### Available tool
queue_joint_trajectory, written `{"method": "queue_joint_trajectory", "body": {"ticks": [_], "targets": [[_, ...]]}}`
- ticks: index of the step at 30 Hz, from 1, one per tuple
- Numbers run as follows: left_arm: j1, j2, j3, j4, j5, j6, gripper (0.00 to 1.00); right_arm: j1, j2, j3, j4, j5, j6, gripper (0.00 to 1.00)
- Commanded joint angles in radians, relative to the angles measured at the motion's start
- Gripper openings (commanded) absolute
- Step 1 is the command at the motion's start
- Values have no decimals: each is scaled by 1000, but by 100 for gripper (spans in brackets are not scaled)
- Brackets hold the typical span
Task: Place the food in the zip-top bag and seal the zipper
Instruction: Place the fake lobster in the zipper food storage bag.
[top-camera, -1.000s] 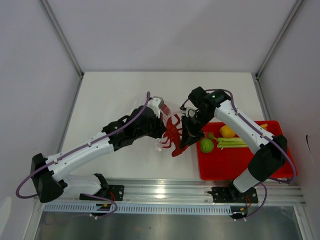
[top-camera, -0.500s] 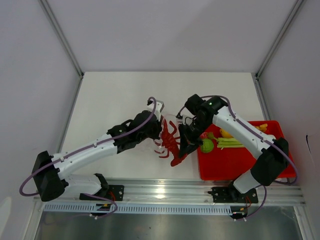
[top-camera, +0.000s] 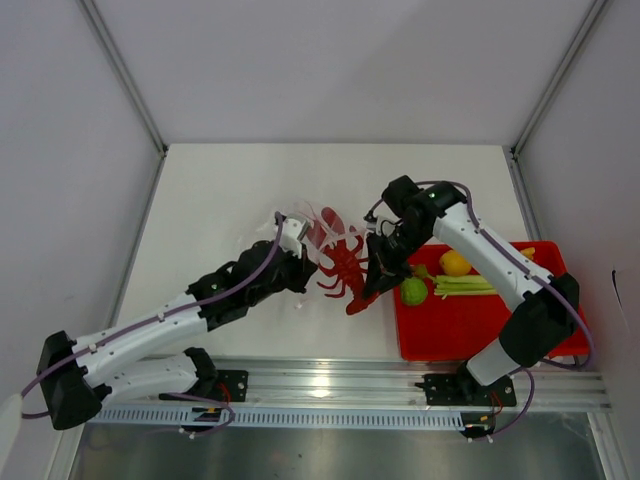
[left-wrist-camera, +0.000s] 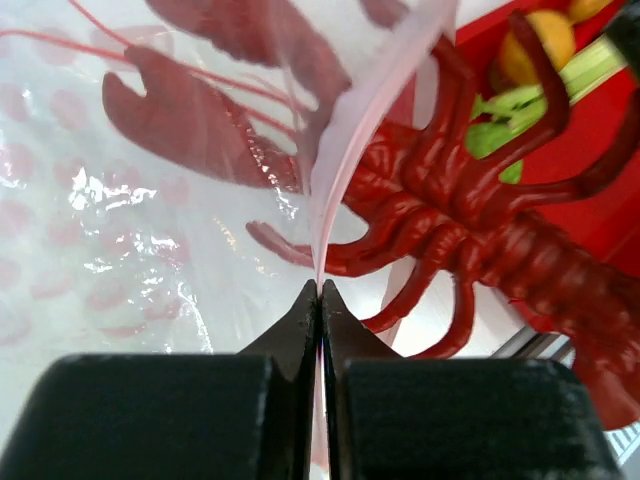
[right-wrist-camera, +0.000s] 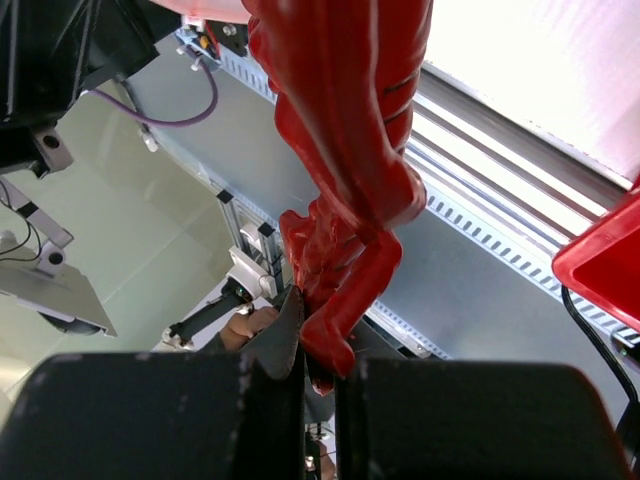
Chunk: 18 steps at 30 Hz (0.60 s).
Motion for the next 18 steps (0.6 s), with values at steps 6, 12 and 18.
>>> {"method": "queue_joint_trajectory", "body": {"ticks": [6,12,18], "targets": [[-13,-52,-22,79,26,3,1,26,23,45,-115,-77,-4,0],[-70,-18,-8,103,20,-22,1,18,23,39,-98,-156,13,0],[-81,-10,-21,118,-6,-11,1,8,12,26,-95,-193,19,0]]}}
